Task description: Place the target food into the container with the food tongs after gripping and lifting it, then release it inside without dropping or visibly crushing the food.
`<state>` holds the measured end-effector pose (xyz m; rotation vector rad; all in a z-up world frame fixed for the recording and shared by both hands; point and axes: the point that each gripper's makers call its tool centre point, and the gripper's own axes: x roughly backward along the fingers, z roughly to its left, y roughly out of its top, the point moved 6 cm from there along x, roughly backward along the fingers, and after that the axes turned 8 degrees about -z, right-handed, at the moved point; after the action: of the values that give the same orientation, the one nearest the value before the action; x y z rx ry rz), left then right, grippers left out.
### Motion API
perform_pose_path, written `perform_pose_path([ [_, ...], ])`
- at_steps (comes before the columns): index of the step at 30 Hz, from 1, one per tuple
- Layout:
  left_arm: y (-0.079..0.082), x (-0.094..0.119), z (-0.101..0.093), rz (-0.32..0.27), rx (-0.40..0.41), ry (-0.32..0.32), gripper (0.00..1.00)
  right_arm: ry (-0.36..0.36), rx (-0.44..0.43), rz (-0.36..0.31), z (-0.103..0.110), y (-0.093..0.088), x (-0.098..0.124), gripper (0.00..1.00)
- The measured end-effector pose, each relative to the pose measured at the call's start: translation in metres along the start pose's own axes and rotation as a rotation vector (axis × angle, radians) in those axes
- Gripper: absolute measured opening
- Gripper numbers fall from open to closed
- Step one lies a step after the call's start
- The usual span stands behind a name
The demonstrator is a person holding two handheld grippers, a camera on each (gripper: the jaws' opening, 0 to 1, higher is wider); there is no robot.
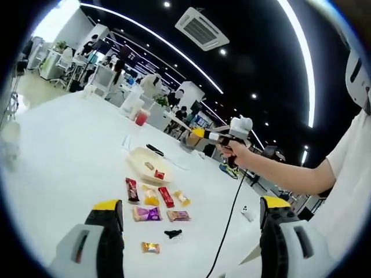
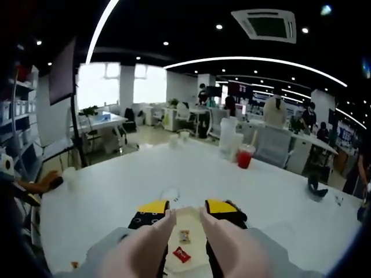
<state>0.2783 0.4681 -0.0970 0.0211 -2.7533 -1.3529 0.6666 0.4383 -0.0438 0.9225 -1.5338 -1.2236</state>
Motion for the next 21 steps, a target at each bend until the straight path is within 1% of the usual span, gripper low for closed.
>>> perform_pose_path([
  [2,0.0,-0.002,-0.001,0.001,-0.001,-0.006,0.99,0.005,-0.007,-0.005,0.0,0.0,0.003,0.22],
  [5,-0.001,-0.005,-0.003,0.004,-0.001,-0.017,0.99,0.01,-0.009,-0.019,0.006,0.004,0.012,0.22],
  [9,-0.003,-0.009,-0.006,0.014,-0.002,-0.034,0.99,0.017,-0.005,-0.025,0.009,0.005,0.018,0.23],
  [10,-0.003,-0.01,-0.007,0.017,-0.003,-0.04,0.99,0.02,-0.007,-0.026,0.014,0.005,0.022,0.24],
  [15,-0.005,-0.013,-0.008,0.023,0.002,-0.05,0.99,0.016,-0.022,-0.027,0.02,0.004,0.03,0.24],
  [17,-0.007,-0.014,-0.009,0.032,0.002,-0.057,0.99,0.019,-0.02,-0.027,0.024,0.002,0.035,0.23],
  [21,-0.008,-0.016,-0.009,0.037,0.0,-0.063,0.99,0.024,-0.006,-0.031,0.025,0.001,0.04,0.22],
])
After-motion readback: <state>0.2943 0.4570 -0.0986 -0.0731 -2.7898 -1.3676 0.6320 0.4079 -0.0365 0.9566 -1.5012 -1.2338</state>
